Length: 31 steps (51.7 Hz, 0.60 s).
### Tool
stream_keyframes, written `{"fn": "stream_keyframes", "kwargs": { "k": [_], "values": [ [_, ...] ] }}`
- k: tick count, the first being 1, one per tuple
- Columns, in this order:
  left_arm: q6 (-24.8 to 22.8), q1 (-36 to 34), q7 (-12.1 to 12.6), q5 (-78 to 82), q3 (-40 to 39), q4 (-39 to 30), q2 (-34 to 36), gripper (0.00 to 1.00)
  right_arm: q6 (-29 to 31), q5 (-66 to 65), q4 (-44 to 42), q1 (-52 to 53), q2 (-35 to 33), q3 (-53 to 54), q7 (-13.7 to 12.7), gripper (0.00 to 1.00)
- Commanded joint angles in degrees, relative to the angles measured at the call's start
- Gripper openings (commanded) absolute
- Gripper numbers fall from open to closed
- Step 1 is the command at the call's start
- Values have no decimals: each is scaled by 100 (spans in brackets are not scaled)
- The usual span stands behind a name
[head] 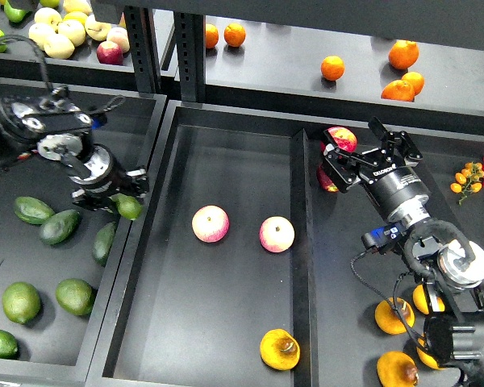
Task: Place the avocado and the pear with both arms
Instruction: 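Lift the avocado and carry it into the avocado bin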
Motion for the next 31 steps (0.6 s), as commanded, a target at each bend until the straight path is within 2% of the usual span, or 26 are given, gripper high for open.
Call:
{"fn": "stream_keyframes", "kwargs": {
  "k": [1, 17, 31],
  "values": [
    [0, 357, 0, 341, -291, 86, 306, 26, -3, -10, -2, -34, 0, -9, 0, 100],
    [0, 1315, 0, 746, -1030, 543, 307, 27, 6, -1, 33, -139, 0, -17, -9, 100],
    [0, 1798, 0, 1001, -1329, 991, -211, 30, 6, -1, 33, -157, 0, -26, -9, 100]
  ]
}}
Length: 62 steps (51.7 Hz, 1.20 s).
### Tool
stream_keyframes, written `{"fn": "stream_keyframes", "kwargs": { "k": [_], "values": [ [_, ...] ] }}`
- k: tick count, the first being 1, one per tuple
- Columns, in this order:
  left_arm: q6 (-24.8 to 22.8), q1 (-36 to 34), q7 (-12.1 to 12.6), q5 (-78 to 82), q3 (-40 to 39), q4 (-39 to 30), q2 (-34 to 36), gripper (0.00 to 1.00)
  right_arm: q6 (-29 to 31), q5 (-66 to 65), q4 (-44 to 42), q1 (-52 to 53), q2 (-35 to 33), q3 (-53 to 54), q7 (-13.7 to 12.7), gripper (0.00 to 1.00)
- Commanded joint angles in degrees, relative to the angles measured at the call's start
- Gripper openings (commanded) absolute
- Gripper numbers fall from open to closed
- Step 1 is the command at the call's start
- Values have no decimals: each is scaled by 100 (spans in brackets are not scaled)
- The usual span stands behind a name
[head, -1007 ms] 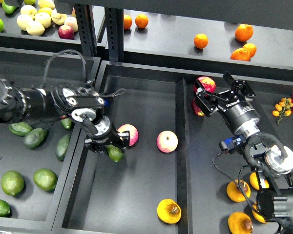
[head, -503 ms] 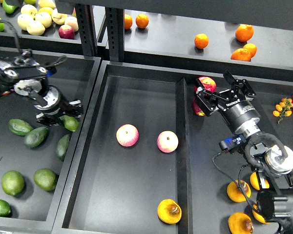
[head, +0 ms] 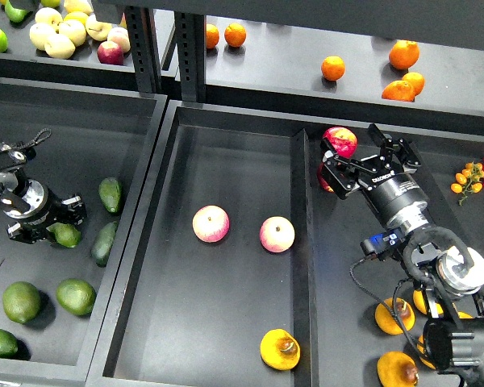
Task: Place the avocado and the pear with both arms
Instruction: 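Lift the avocado and carry it into the avocado bin, then lower the avocado among the other avocados and open the left gripper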
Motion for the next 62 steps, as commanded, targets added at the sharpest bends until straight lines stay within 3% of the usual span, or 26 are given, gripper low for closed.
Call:
{"fn": "stream_keyframes", "kwargs": {
  "k": [1, 23, 32, 53, 62],
  "values": [
    [0, 109, 0, 36, -17, 122, -188, 30, 0, 1, -1, -1, 0, 0, 0, 100],
    [0, 329, 0, 256, -17, 527, -707, 40, 0, 1, -1, -80, 0, 0, 0, 100],
    [0, 320, 0, 343, -26, 588, -742, 54, 0, 1, -1, -80, 0, -9, 0, 100],
    [0, 276, 0, 493, -35, 580, -742, 75, 0, 1, -1, -80, 0, -9, 0, 100],
    [0, 145, 0, 484, -35, 509, -716, 91, 9, -8, -1, -80, 0, -18, 0, 100]
  ]
}}
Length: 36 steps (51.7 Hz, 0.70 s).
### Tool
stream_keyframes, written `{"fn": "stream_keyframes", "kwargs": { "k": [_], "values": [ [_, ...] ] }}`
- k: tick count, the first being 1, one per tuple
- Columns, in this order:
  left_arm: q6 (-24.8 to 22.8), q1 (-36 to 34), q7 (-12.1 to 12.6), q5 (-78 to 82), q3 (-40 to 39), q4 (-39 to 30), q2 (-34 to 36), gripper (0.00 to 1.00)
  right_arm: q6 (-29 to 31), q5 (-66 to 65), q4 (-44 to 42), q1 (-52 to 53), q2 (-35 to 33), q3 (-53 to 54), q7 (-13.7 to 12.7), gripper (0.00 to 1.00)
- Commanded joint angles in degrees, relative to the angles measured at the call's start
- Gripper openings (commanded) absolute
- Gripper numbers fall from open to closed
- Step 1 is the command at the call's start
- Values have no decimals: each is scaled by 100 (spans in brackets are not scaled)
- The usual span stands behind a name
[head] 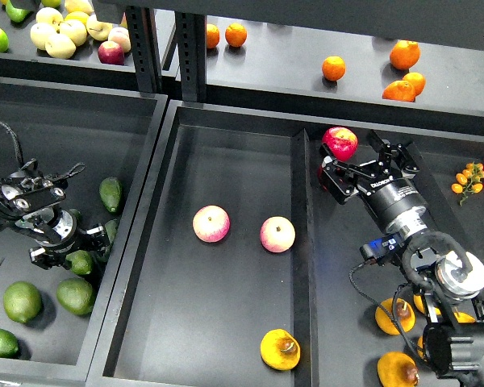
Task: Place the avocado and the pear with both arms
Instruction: 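Lower the avocado among the other avocados and open the left gripper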
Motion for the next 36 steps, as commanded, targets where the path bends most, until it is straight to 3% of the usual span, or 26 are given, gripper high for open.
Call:
{"fn": "stream_keyframes", "kwargs": {
  "k": [1, 6, 26, 36],
  "values": [
    [0, -134, 1, -9, 2, -49, 42, 93, 0, -4, -1, 1, 0, -1, 1, 100],
    [0, -257, 1, -17, -260, -76, 147, 98, 8, -4, -1, 1, 0, -9, 1, 100],
    [0, -275, 1, -158, -2607, -102, 807, 99, 8, 5, -1, -34, 0, -18, -8, 100],
    [0, -187, 1, -1220, -3733, -137, 825, 99, 87, 5, -9, -165, 0, -36, -17, 100]
  ]
}}
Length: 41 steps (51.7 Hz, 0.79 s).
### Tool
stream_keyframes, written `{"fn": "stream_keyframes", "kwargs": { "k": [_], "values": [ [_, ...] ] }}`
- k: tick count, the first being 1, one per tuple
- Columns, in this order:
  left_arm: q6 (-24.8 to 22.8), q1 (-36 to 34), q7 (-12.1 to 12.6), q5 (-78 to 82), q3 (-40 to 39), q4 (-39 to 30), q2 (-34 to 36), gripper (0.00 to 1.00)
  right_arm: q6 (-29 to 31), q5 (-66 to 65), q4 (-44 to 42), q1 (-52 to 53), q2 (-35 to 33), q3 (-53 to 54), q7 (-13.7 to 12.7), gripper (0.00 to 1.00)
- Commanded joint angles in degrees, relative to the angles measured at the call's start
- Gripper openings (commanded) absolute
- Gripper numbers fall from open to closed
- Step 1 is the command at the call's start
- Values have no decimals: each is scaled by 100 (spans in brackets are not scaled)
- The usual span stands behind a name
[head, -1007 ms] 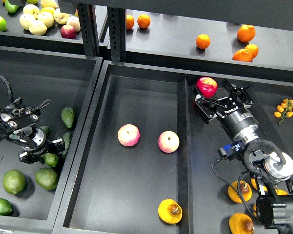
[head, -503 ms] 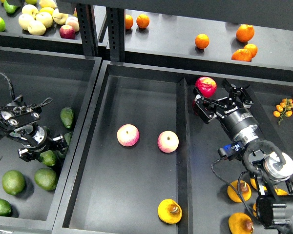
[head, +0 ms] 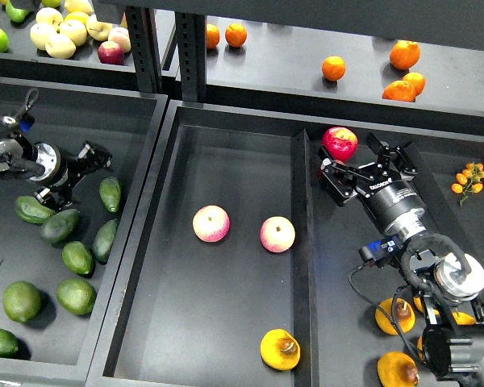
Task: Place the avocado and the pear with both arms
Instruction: 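Lower the avocado among the other avocados and open the left gripper, then withdraw the left gripper and lower the right gripper toward the pears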
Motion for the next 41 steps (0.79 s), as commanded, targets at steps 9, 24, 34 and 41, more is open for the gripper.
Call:
{"fn": "stream_keyframes", "kwargs": {
  "k": [9, 24, 34, 41],
  "values": [
    [0, 386, -2, -1768, -1257, -473, 120, 99, 319, 1, -44, -310, 0, -11, -116, 100],
    [0, 2406, -2, -2032, -4034, -1808, -424, 99, 1400, -7, -316, -1031, -123, -38, -754, 100],
    [0, 3681, -2, -2032, -5379, -2679, -1162, 99, 2120, -16, -808, -1242, -580, -108, -754, 100],
    [0, 4341, -2, -2032, -5907, -3127, -1689, 99, 2683, -16, -1107, -1251, -984, -485, -754, 100]
  ]
}}
